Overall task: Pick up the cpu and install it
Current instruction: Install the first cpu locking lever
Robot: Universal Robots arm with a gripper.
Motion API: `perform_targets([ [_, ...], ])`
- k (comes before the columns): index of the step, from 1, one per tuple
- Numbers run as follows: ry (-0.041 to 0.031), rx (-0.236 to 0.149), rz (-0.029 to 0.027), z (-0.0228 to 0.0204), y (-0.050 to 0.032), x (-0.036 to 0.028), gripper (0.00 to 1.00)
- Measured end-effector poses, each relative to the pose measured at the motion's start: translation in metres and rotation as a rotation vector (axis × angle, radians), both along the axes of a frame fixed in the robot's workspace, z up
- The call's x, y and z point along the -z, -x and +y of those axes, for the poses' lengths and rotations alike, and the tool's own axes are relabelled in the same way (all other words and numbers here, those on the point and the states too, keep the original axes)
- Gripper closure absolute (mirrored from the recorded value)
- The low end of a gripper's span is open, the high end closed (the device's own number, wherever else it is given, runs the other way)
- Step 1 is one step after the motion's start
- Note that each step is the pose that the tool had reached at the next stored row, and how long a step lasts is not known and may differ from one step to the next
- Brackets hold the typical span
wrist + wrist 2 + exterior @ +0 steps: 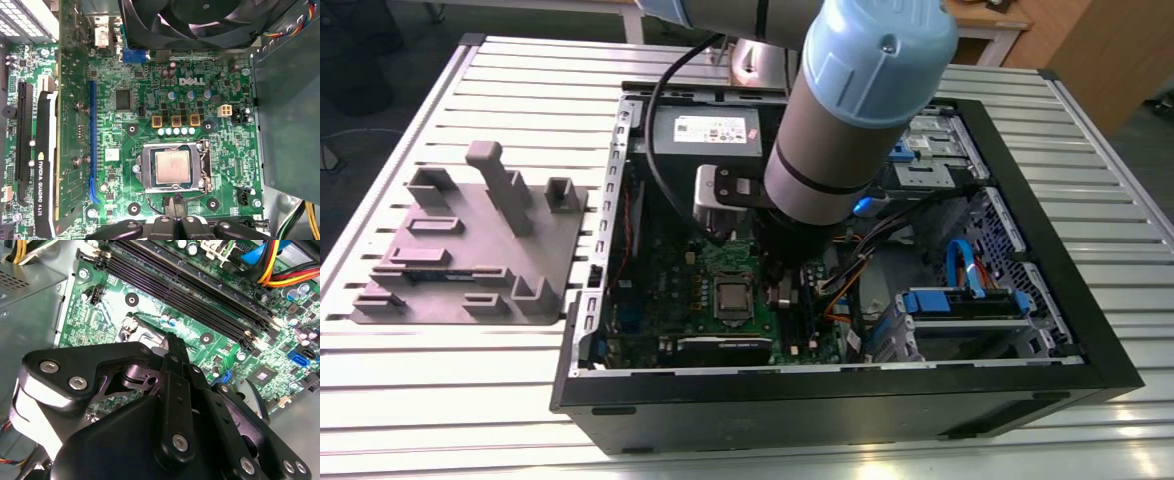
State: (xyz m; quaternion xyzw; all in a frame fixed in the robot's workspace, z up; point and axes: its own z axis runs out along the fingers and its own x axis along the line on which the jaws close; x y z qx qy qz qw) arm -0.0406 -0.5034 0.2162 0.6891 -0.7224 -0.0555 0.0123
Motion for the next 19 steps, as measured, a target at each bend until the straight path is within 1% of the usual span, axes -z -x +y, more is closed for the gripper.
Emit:
perform_targets([
  [1,0.0047,0.0,-0.0002,0.0,0.0,0.0002,0.89],
  [3,0.0178,0.0,-0.0004,-0.0001,0.0,0.0011,0.89],
  [4,0.0222,0.0,-0.0005,-0.0001,0.0,0.0019,0.89],
  [8,0.0231,-0.001,-0.0007,-0.0001,0.0,0.0072,0.89],
  [14,0.0247,-0.019,-0.0009,-0.0014,0.0001,0.011,0.89],
  [19,0.0248,-0.026,-0.0053,-0.0046,0.0008,0.0141,0.89],
])
